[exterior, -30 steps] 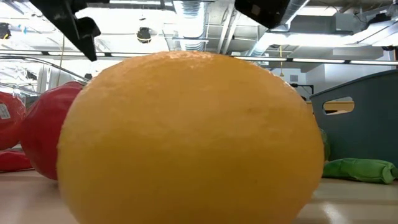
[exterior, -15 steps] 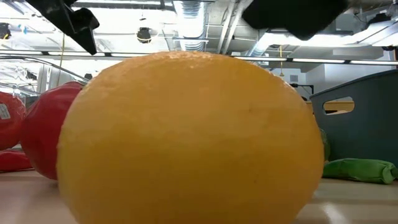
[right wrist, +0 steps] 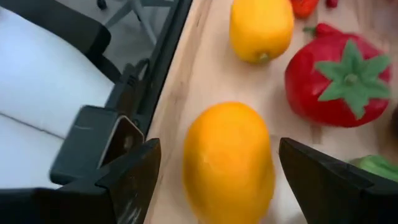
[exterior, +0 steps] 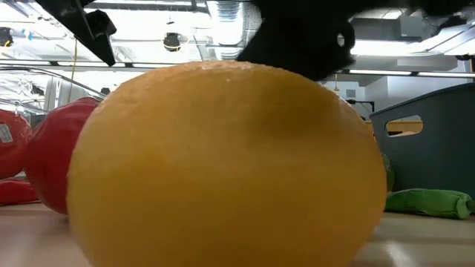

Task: Sort produce into baskets
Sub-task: Put the lemon into the blue bin

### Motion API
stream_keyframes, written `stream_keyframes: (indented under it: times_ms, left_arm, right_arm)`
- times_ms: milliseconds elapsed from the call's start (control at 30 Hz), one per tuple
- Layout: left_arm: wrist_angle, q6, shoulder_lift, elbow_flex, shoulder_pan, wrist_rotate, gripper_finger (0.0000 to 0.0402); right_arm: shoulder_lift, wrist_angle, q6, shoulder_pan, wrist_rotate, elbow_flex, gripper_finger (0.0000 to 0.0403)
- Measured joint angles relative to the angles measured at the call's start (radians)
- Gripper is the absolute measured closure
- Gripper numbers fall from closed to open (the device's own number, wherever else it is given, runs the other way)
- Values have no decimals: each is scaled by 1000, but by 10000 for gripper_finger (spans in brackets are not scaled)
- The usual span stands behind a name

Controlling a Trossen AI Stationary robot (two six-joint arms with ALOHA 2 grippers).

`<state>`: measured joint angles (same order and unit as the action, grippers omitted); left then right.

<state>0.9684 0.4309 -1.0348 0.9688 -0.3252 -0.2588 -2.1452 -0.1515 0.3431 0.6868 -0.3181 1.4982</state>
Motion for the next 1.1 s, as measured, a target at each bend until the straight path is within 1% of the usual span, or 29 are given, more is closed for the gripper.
stream_keyframes:
  times_ms: [233,400,567,800,900,1000,1100]
  left_arm:
    - [0,0,0,0,0,0,40]
    - [0,0,0,0,0,0,40]
    - [0,9,0,0,0,0,40]
    - [-1,11,0,0,0,1,40]
    - [-2,11,0,0,0,1,40]
    - [-3,10,0,0,0,1,40]
    - [-22,-7,0,0,0,1,40]
  right_arm:
    - [-4,-33,14,-1,-9,0,55]
    - [-4,-79,21,-3,-1,0,85]
    - [-4,-76,23,-10,1,0,118]
    - [4,-76,18,-15,2,0,131]
    - [30,-80,15,-15,2,0,132]
    - [86,-102,14,-15,2,0,132]
    - [165,-192,15,-15,0,0,133]
